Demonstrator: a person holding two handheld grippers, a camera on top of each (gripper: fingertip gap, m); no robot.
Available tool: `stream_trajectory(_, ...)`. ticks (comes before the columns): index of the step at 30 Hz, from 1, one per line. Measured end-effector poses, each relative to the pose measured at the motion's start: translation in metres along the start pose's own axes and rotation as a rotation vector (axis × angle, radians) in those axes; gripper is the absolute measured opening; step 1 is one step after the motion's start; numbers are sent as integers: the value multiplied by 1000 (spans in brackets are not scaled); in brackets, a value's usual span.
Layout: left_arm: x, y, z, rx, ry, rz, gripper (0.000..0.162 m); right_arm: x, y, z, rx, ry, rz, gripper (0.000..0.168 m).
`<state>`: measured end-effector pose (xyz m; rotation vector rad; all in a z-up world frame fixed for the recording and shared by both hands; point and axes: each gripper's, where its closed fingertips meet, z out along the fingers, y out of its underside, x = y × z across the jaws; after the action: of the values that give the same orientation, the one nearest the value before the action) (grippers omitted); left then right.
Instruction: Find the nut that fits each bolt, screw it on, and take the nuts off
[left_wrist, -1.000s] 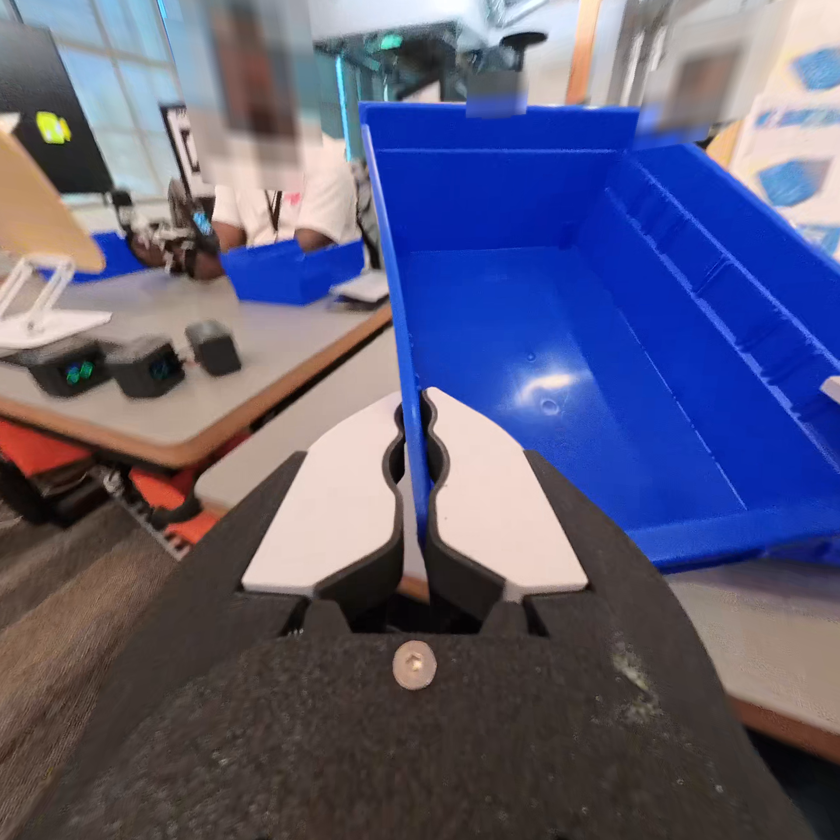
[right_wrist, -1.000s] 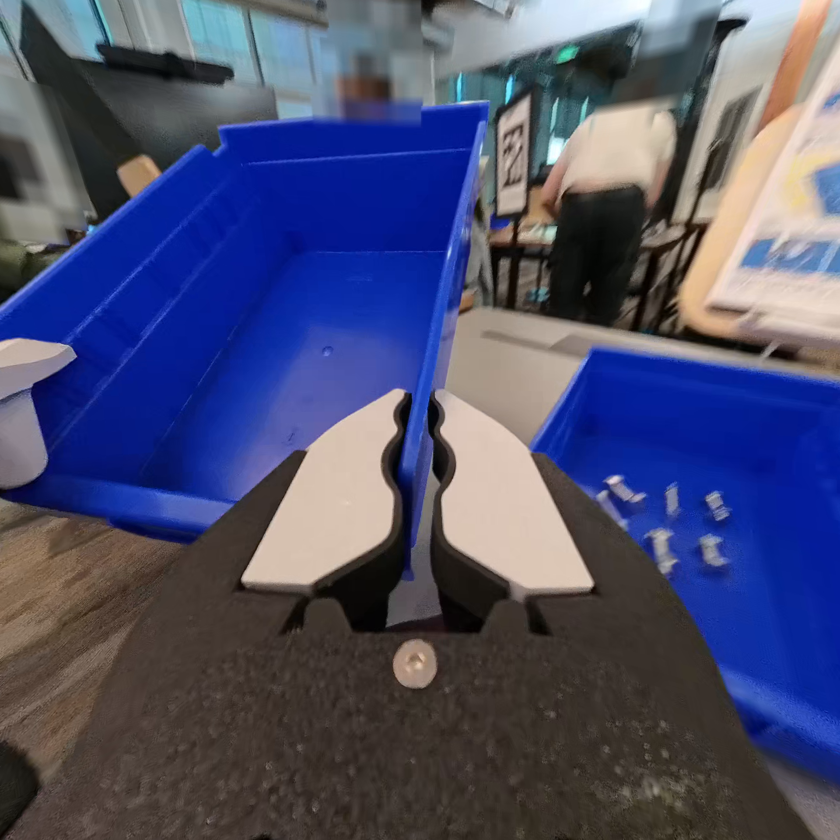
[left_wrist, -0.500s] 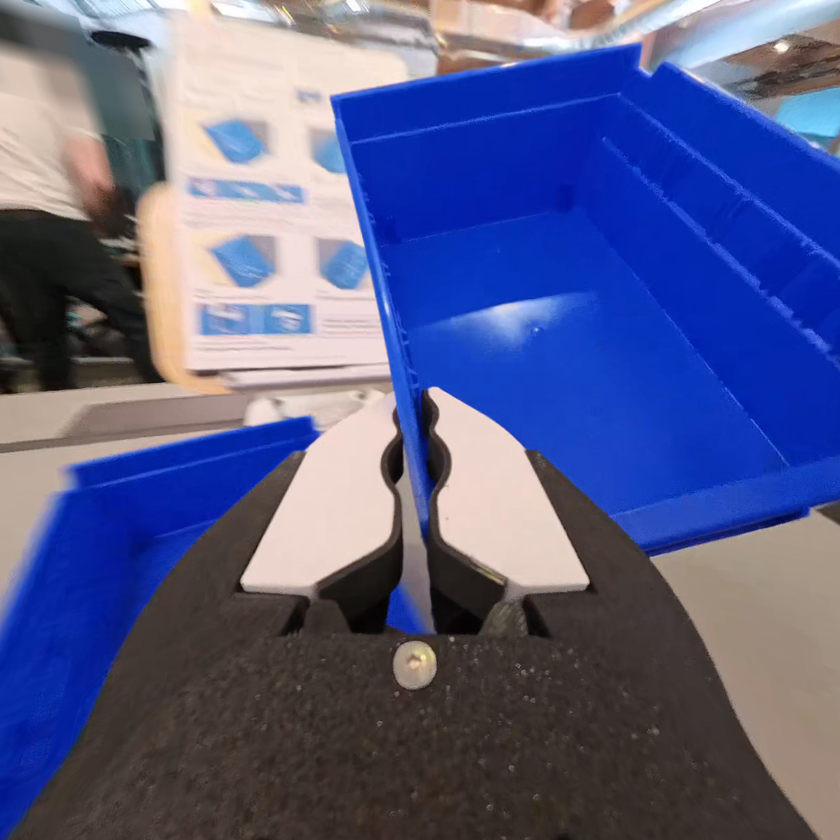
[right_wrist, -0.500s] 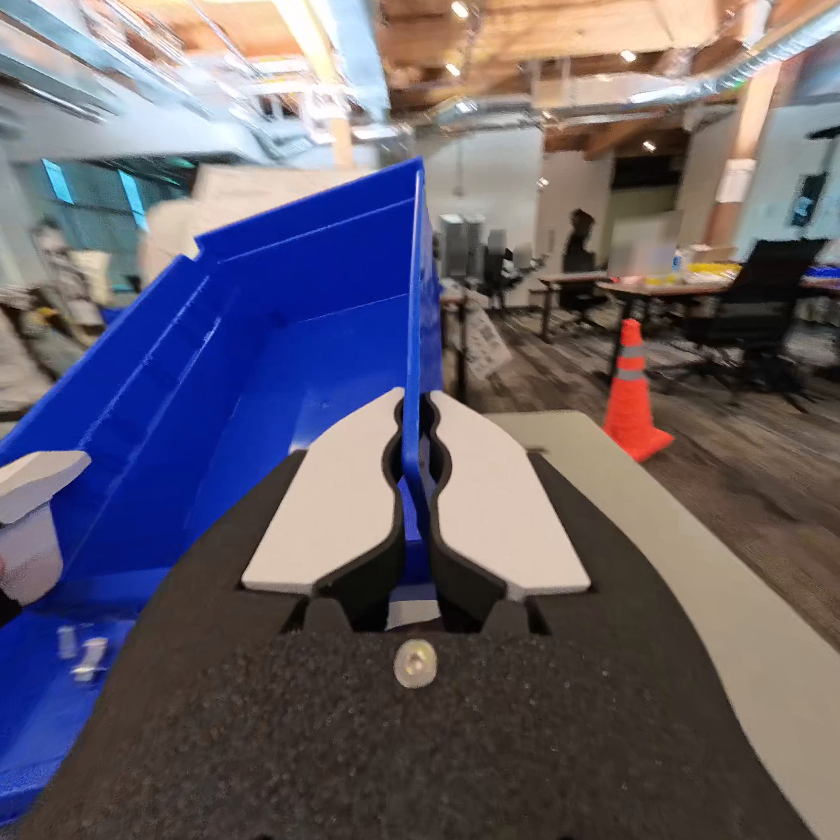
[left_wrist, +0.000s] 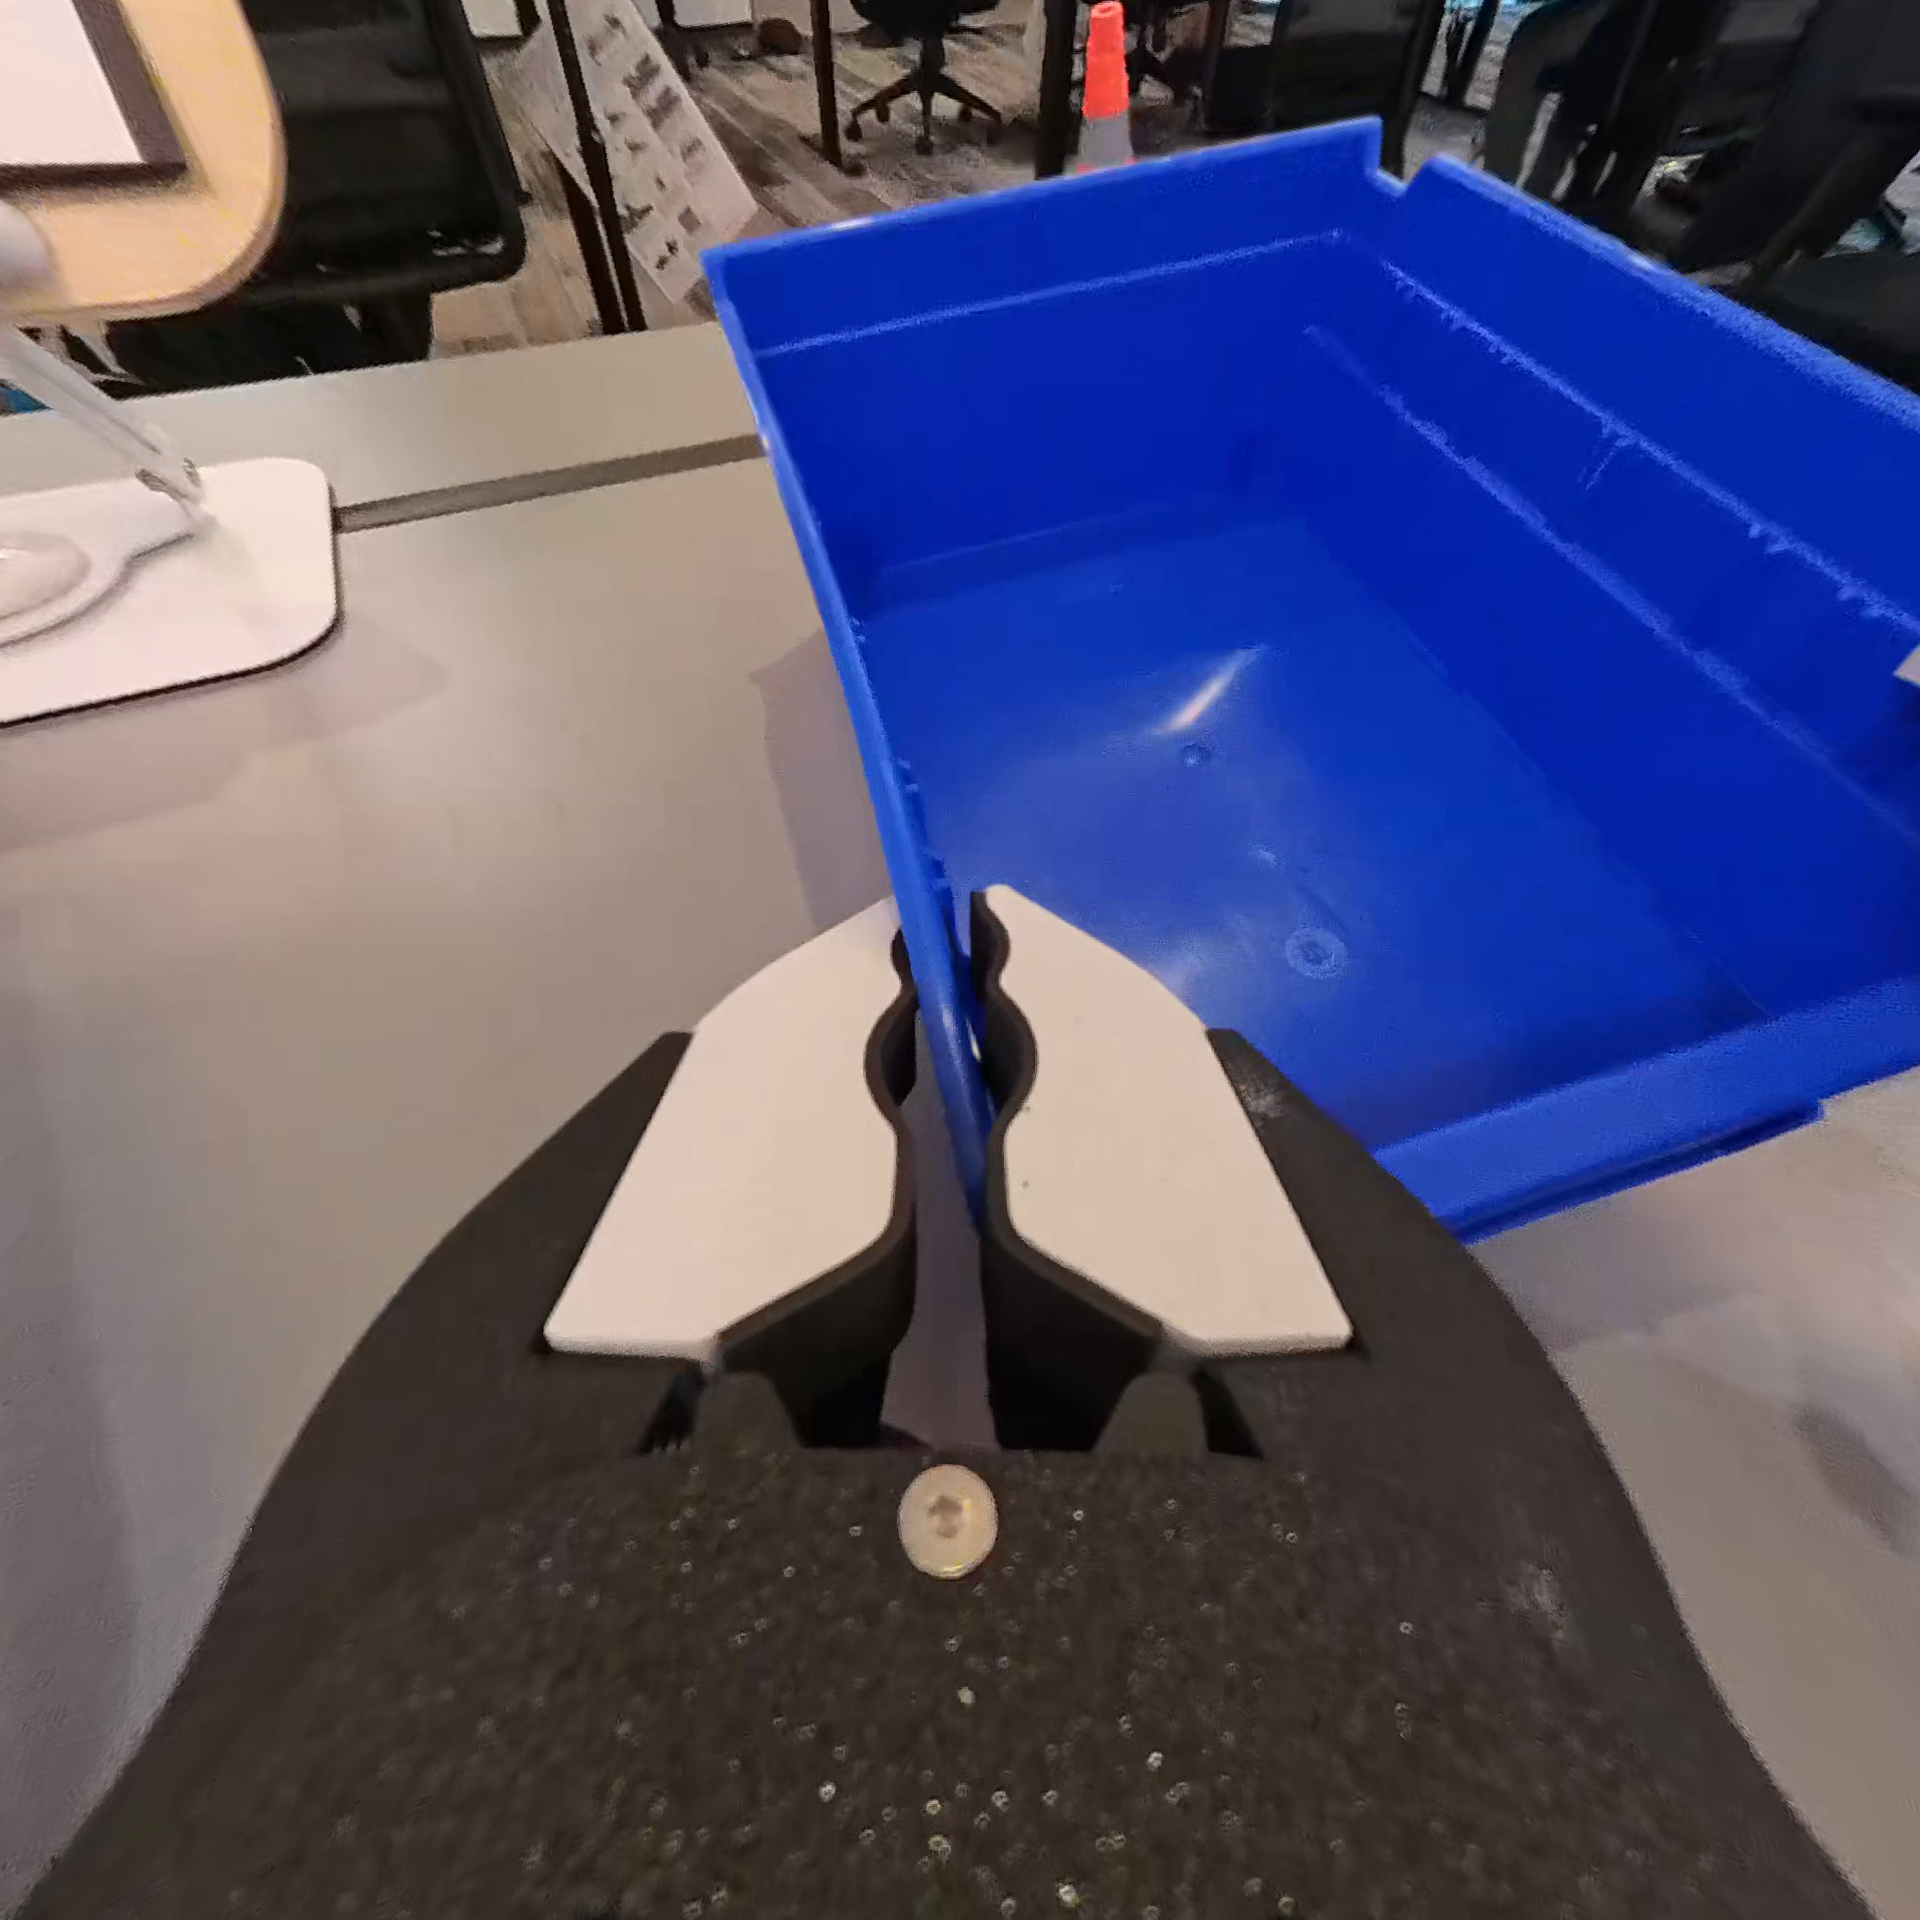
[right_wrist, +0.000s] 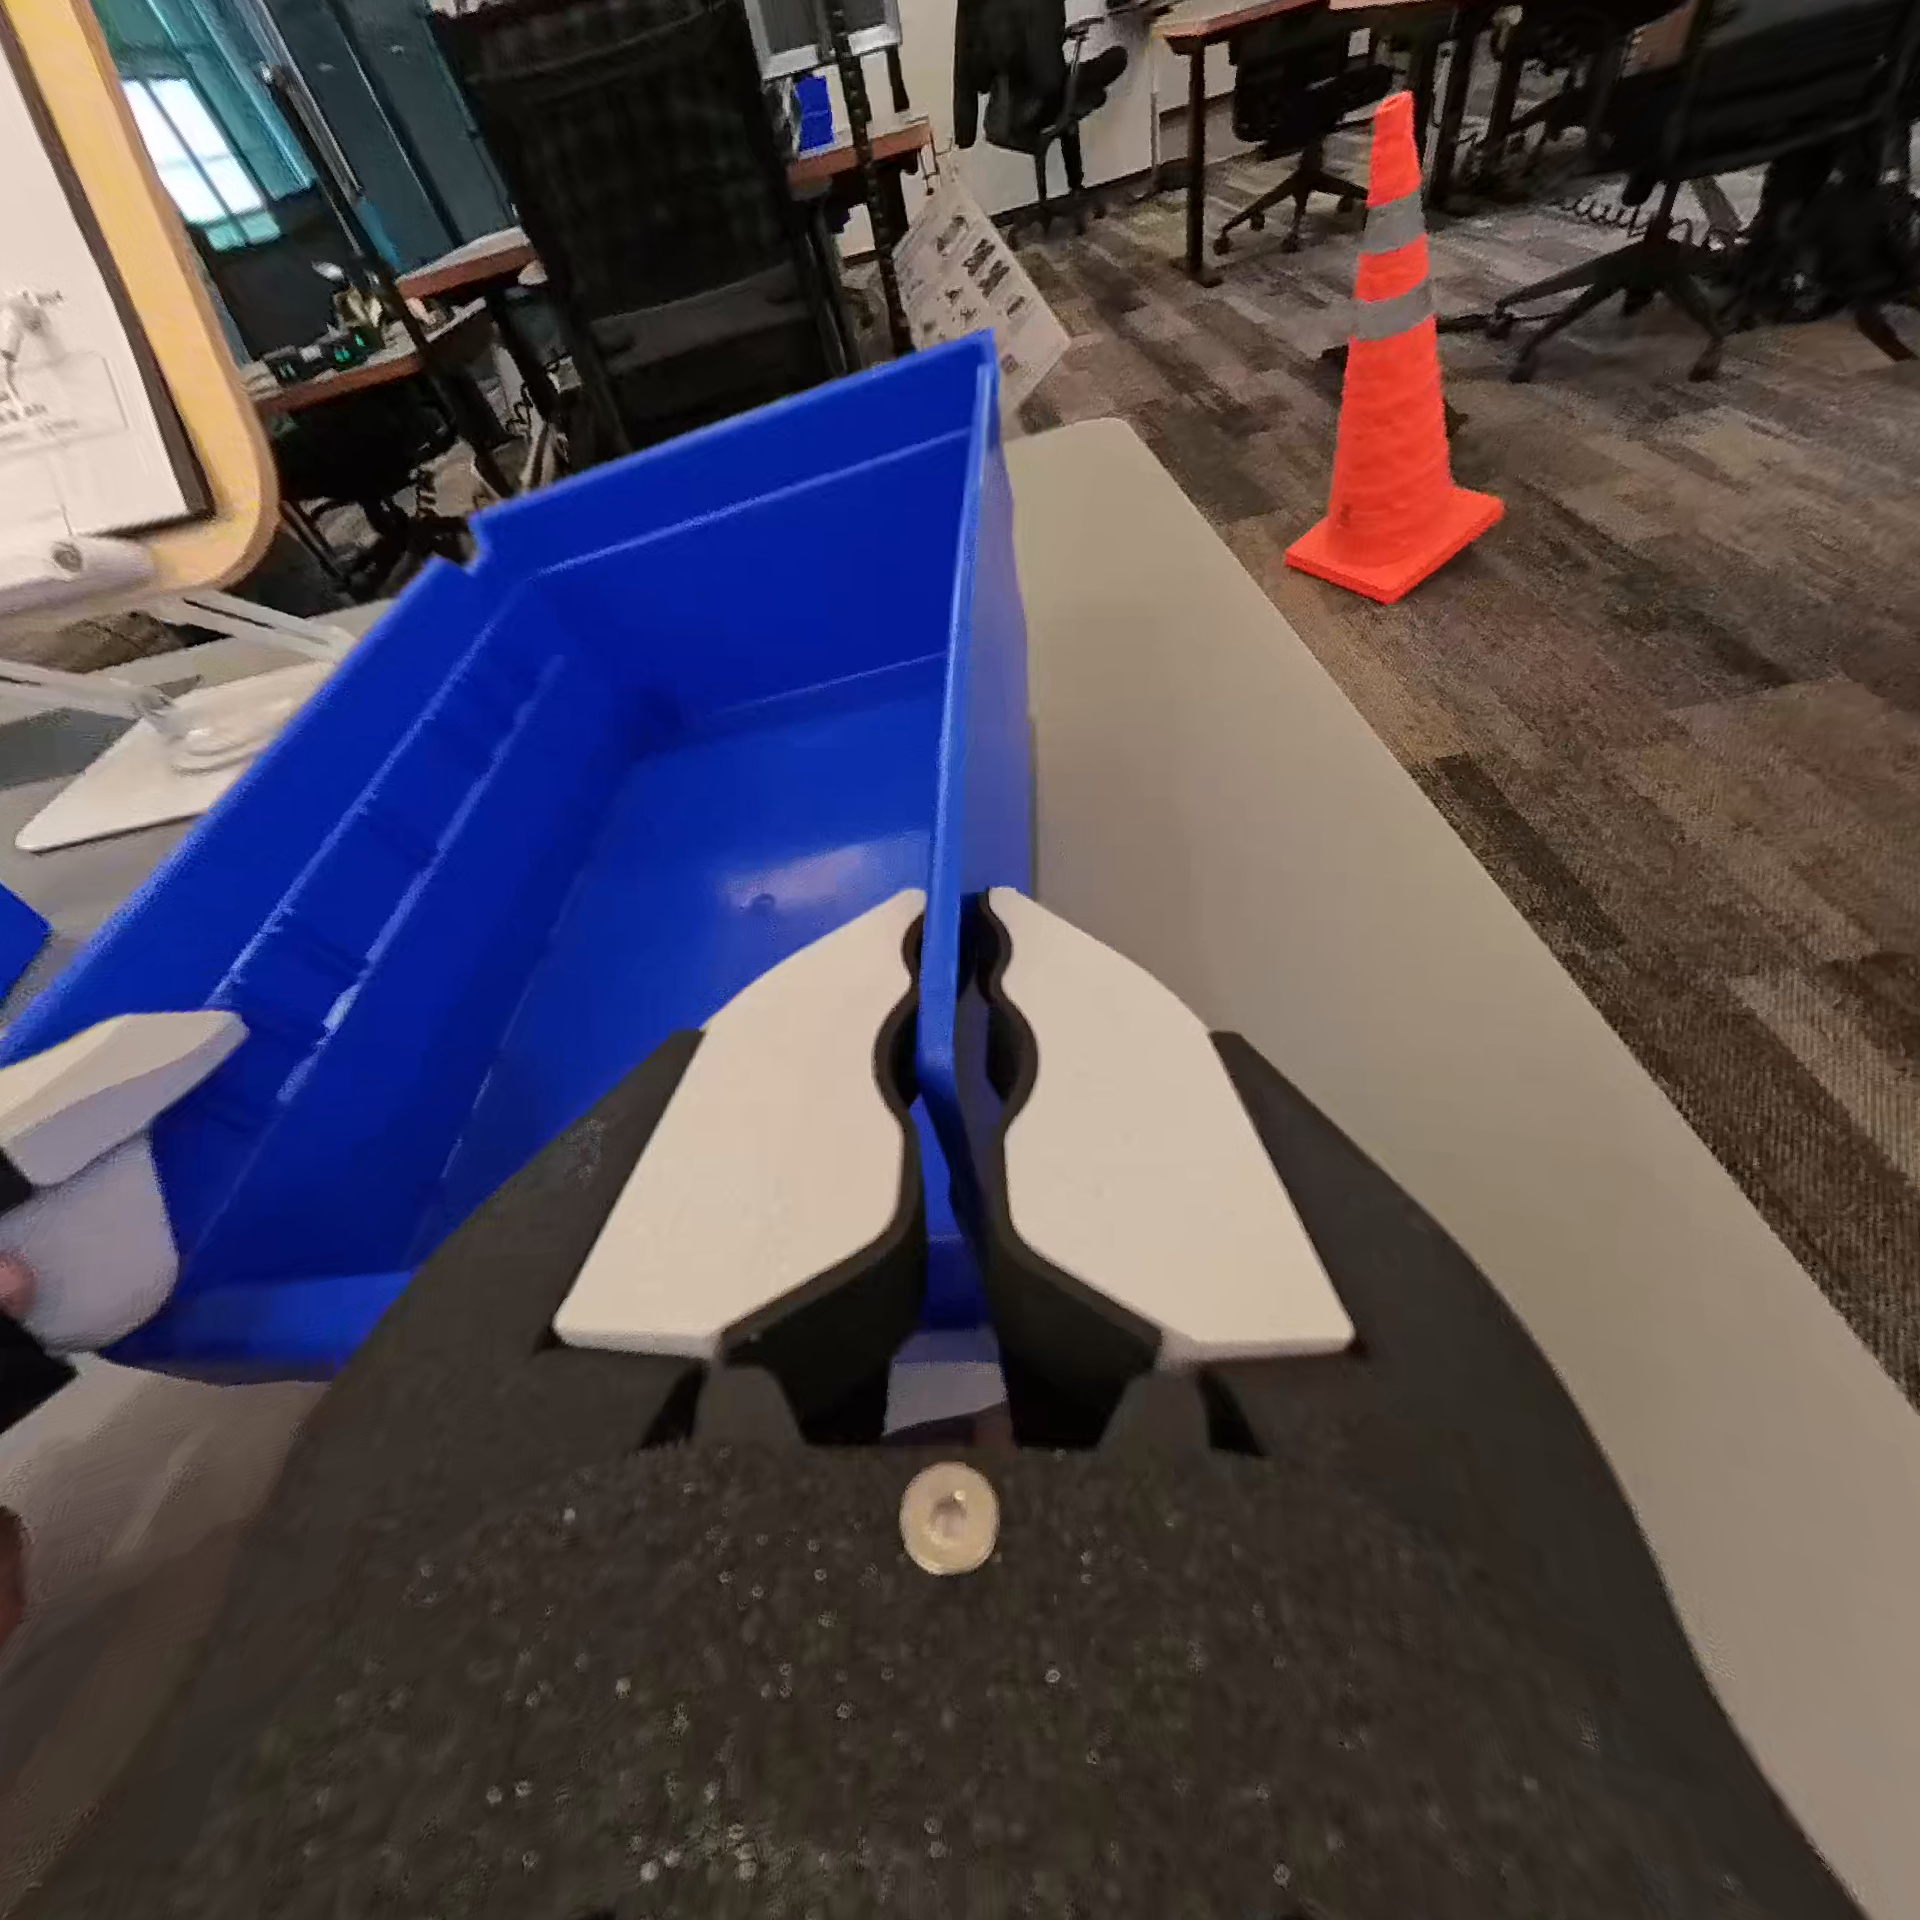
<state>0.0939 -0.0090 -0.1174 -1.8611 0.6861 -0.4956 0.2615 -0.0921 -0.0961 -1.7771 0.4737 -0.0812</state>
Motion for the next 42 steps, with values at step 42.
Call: stream_trajectory(42,-354,91,-228,-109,-324,-246,5,-408,114,-24,-138,-346,-69,7)
